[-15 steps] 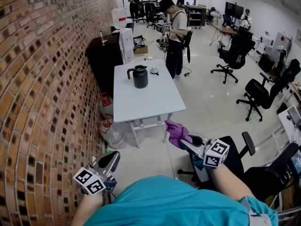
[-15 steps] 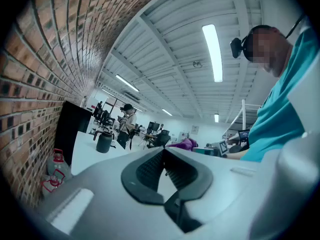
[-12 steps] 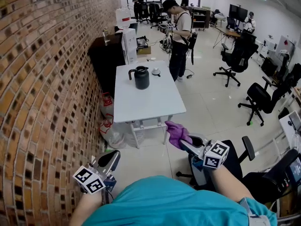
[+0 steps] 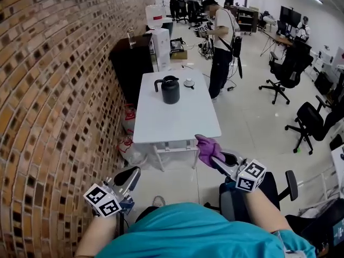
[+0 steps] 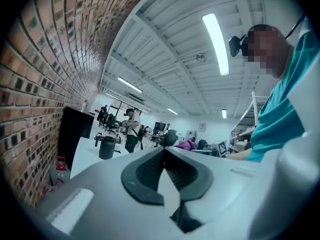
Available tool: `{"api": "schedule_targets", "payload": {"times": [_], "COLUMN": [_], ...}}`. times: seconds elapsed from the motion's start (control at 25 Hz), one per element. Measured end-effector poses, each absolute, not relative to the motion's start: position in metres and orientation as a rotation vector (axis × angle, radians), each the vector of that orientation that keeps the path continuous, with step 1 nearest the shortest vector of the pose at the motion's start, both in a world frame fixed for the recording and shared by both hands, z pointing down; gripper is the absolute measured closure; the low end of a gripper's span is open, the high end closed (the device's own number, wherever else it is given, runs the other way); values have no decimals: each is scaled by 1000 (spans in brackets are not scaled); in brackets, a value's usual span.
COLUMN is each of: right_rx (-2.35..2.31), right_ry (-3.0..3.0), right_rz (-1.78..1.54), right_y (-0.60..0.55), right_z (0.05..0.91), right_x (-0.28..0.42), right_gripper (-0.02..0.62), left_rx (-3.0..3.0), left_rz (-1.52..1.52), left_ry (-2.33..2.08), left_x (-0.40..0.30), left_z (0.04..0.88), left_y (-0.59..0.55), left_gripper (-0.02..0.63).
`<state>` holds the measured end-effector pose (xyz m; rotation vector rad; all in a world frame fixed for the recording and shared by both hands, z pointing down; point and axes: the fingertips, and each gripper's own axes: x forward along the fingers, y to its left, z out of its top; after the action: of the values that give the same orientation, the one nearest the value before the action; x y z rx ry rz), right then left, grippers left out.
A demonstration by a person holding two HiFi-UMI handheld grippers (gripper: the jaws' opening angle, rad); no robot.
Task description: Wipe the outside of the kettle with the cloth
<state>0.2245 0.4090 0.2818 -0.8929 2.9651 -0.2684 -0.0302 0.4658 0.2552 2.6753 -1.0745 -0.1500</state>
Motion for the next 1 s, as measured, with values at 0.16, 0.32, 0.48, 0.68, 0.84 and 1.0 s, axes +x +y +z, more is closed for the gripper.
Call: {"api": "schedule_targets", "payload": {"times": [0.16, 0.32, 0.48, 0.68, 0.84, 1.0], "right_rx": [-962, -1074, -1215, -1319, -1363, -1334], "right_ry": [2977, 2952, 2884, 2968, 3035, 3089], "right_rz": [-265, -221, -321, -338, -364, -367], "right_y": [339, 239, 142, 58, 5, -54], "right_z": [294, 302, 309, 323, 359, 394], "right_x": [210, 180, 156, 136, 132, 144], "right_gripper": [505, 505, 505, 503, 505, 505], "left_rx": [2689, 2722, 2722, 2730, 2649, 2580], "left_rz": [-153, -152, -92, 7, 22, 65], "left_ry": [-1049, -949, -818, -729, -733, -807], "left_x": [-56, -88, -105, -110, -111, -101], "left_z": [269, 294, 303, 303, 321, 334], "left_y": [387, 273, 169, 75, 27, 3], "left_gripper": [604, 604, 604, 604, 604, 604]}}
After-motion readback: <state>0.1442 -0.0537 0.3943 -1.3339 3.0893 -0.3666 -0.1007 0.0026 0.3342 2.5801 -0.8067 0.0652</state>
